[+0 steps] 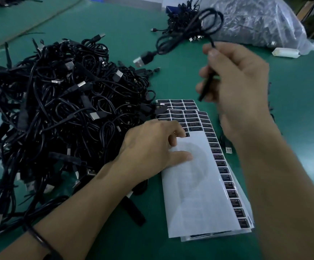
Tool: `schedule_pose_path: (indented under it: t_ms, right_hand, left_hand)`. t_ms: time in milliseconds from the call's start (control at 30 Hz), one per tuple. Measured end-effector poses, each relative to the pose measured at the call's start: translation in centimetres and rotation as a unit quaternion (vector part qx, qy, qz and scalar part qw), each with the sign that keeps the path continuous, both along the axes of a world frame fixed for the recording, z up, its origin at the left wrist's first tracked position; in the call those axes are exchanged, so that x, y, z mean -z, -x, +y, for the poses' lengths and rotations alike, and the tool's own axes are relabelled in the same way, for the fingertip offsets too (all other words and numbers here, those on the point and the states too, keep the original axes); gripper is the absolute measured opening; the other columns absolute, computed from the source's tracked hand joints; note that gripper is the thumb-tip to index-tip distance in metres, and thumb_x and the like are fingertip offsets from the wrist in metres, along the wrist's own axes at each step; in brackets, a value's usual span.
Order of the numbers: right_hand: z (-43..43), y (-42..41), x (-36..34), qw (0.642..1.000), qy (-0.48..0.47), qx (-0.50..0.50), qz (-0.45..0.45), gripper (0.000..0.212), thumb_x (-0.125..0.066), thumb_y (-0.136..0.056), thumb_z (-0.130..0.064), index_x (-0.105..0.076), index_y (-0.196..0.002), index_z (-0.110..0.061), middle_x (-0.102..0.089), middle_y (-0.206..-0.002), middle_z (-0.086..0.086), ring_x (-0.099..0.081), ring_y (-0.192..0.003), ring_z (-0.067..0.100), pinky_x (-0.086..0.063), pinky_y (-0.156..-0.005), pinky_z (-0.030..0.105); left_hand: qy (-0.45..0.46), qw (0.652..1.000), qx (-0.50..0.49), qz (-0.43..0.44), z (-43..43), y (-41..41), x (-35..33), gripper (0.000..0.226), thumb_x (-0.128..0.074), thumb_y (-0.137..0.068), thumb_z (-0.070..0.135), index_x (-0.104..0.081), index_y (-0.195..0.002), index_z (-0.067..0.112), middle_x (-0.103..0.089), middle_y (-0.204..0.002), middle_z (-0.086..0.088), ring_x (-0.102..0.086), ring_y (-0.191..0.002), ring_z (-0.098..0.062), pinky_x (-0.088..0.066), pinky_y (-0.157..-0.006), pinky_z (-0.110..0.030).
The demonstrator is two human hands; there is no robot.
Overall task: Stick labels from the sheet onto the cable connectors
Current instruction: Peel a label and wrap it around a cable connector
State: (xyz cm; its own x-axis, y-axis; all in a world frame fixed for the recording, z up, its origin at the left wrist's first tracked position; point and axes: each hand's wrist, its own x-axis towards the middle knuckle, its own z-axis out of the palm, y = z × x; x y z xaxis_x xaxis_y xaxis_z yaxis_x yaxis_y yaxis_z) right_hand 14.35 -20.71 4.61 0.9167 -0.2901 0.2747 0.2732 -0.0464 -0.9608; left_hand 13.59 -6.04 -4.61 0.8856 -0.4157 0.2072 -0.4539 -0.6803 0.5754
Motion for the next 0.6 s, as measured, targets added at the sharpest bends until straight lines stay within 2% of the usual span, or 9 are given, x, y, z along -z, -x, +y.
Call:
schedule_pose_path:
  t_ms: [67,133,200,233,300,367,433,500,600]
  right_hand:
    - [-1.3,0.8,0.8,0.999,-0.021,-0.022,0.038,0.016,-0.056,-0.102,-0.019,-0.07,-0.096,-0.024,-0.059,-0.06,-0.006,-0.049,-0.041,0.012,-0.034,-0.04,0.019]
    - [-2.2,1.4,2.0,0.997,-0.023,-0.033,0.069,0.018,-0.057,-0.101,-0.019,-0.072,-0.095,-0.025,-0.058,-0.059,-0.004,-0.042,-0.038,0.011,-0.028,-0.038,0.019]
    - [-2.8,1.8,3.3,0.994,-0.03,-0.047,0.093,0.018,-0.058,-0.1,-0.018,-0.074,-0.095,-0.024,-0.056,-0.059,-0.001,-0.037,-0.036,0.01,-0.025,-0.037,0.02]
    - [-3.0,2.0,4.0,0.992,-0.032,-0.056,0.104,0.019,-0.058,-0.1,-0.017,-0.075,-0.093,-0.024,-0.056,-0.059,-0.001,-0.035,-0.035,0.009,-0.024,-0.036,0.02]
    - [-3.4,2.2,5.0,0.99,-0.023,-0.071,0.119,0.022,-0.06,-0.098,-0.016,-0.078,-0.089,-0.023,-0.056,-0.057,0.0,-0.034,-0.034,0.009,-0.022,-0.035,0.018]
    - [-3.7,2.5,5.7,0.988,0.011,-0.092,0.121,0.02,-0.063,-0.096,-0.015,-0.079,-0.086,-0.022,-0.057,-0.055,0.002,-0.033,-0.032,0.01,-0.024,-0.034,0.015]
    - [-3.9,2.8,5.9,0.984,0.054,-0.128,0.113,0.012,-0.068,-0.09,-0.021,-0.079,-0.085,-0.023,-0.059,-0.055,0.003,-0.034,-0.031,0.009,-0.026,-0.034,0.013]
    - [-4.0,3.0,5.9,0.978,0.078,-0.159,0.111,0.013,-0.071,-0.08,-0.032,-0.08,-0.086,-0.027,-0.061,-0.057,0.002,-0.037,-0.034,0.008,-0.029,-0.036,0.013]
    - [-4.2,3.1,5.9,0.975,0.057,-0.177,0.122,0.022,-0.074,-0.074,-0.034,-0.081,-0.094,-0.029,-0.065,-0.063,0.003,-0.041,-0.043,0.009,-0.032,-0.041,0.014]
  left_hand:
    - [0.046,0.999,-0.028,0.004,-0.2,0.0,-0.1,0.043,-0.065,-0.072,0.075,-0.061,-0.105,0.047,-0.063,-0.08,0.028,-0.056,-0.08,0.011,-0.048,-0.068,-0.024]
    - [0.116,0.992,-0.048,0.009,-0.4,0.0,-0.3,0.054,-0.059,-0.073,0.076,-0.06,-0.117,0.044,-0.067,-0.082,0.028,-0.061,-0.079,0.007,-0.055,-0.074,-0.032]
    - [0.2,0.977,-0.057,0.037,-0.5,0.0,-0.6,0.065,-0.058,-0.073,0.074,-0.057,-0.128,0.04,-0.069,-0.084,0.025,-0.065,-0.079,0.0,-0.056,-0.077,-0.037]
    - [0.239,0.968,-0.062,0.048,-0.6,0.0,-0.7,0.062,-0.058,-0.074,0.072,-0.057,-0.127,0.04,-0.07,-0.083,0.022,-0.066,-0.078,-0.003,-0.056,-0.075,-0.037]
    - [0.309,0.948,-0.064,0.049,-0.7,0.1,-1.1,0.041,-0.054,-0.081,0.067,-0.06,-0.111,0.039,-0.072,-0.082,0.013,-0.066,-0.074,-0.009,-0.054,-0.066,-0.034]
    - [0.378,0.922,-0.079,0.041,-0.7,0.0,-1.5,0.039,-0.044,-0.092,0.061,-0.064,-0.097,0.028,-0.075,-0.084,0.005,-0.067,-0.071,-0.015,-0.052,-0.06,-0.031]
    - [0.446,0.887,-0.107,0.05,-0.5,-0.3,-1.7,0.044,-0.037,-0.103,0.051,-0.066,-0.101,0.018,-0.076,-0.083,0.003,-0.069,-0.07,-0.011,-0.052,-0.057,-0.023]
    - [0.503,0.852,-0.13,0.063,-0.2,-0.5,-2.0,0.038,-0.035,-0.109,0.038,-0.067,-0.109,0.017,-0.074,-0.075,0.004,-0.068,-0.066,-0.009,-0.052,-0.054,-0.02]
    - [0.541,0.826,-0.148,0.057,0.0,-0.6,-2.4,0.037,-0.038,-0.11,0.03,-0.069,-0.098,0.015,-0.07,-0.07,0.005,-0.066,-0.064,-0.01,-0.05,-0.052,-0.02]
